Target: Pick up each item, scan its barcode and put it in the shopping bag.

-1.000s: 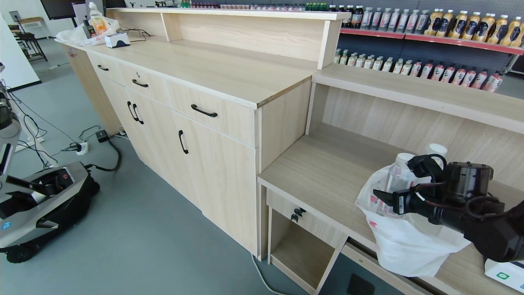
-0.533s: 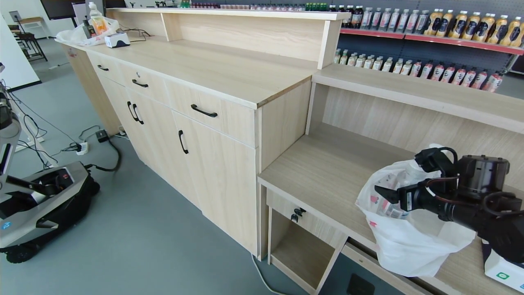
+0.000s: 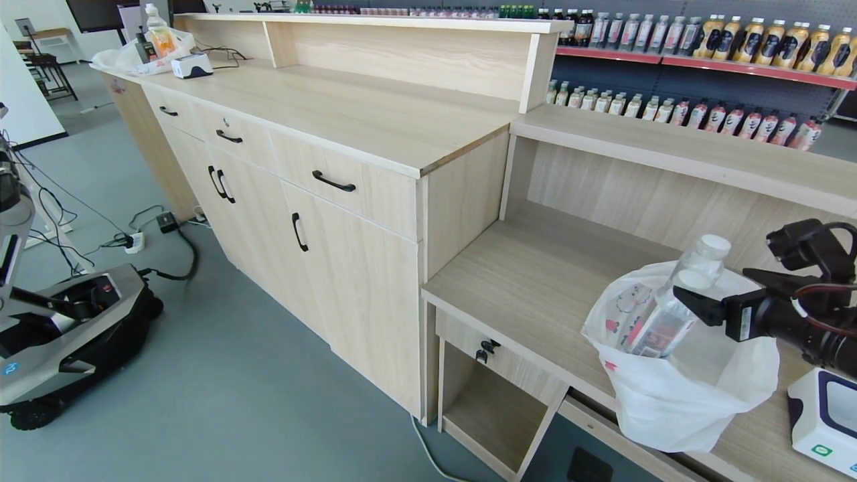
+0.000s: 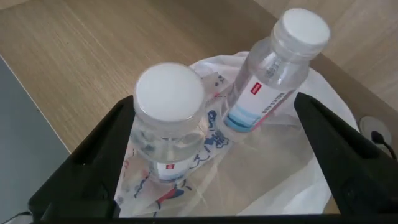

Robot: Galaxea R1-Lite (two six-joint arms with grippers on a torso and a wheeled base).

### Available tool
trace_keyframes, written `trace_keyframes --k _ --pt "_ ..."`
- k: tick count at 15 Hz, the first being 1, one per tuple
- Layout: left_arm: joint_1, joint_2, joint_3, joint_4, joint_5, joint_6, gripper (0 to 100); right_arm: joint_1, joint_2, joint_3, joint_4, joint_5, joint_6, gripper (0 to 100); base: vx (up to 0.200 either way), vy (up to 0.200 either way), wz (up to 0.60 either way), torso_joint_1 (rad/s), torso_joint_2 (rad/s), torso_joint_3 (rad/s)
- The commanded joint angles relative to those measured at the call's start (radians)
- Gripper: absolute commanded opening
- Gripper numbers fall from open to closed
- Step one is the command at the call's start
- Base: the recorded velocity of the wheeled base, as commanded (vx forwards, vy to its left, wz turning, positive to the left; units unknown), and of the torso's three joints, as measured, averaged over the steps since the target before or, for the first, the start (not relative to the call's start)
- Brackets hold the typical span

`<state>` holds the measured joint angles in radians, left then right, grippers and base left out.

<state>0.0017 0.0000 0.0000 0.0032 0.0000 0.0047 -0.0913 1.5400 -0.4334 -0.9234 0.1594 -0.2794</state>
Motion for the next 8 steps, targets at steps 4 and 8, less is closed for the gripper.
trace_keyframes --k 4,8 --pt "0.0 0.0 0.0 0.0 0.0 0.0 100 -0.153 -0.118 0.002 0.041 -0.043 -0.044 100 0.0 0.0 -0.3 0.0 0.0 0.001" --pt "0.001 0.0 0.0 0.0 0.0 0.0 100 -0.32 -0.124 -0.021 0.051 -0.084 -0.043 100 0.0 0.0 -0.6 0.002 0.0 0.005"
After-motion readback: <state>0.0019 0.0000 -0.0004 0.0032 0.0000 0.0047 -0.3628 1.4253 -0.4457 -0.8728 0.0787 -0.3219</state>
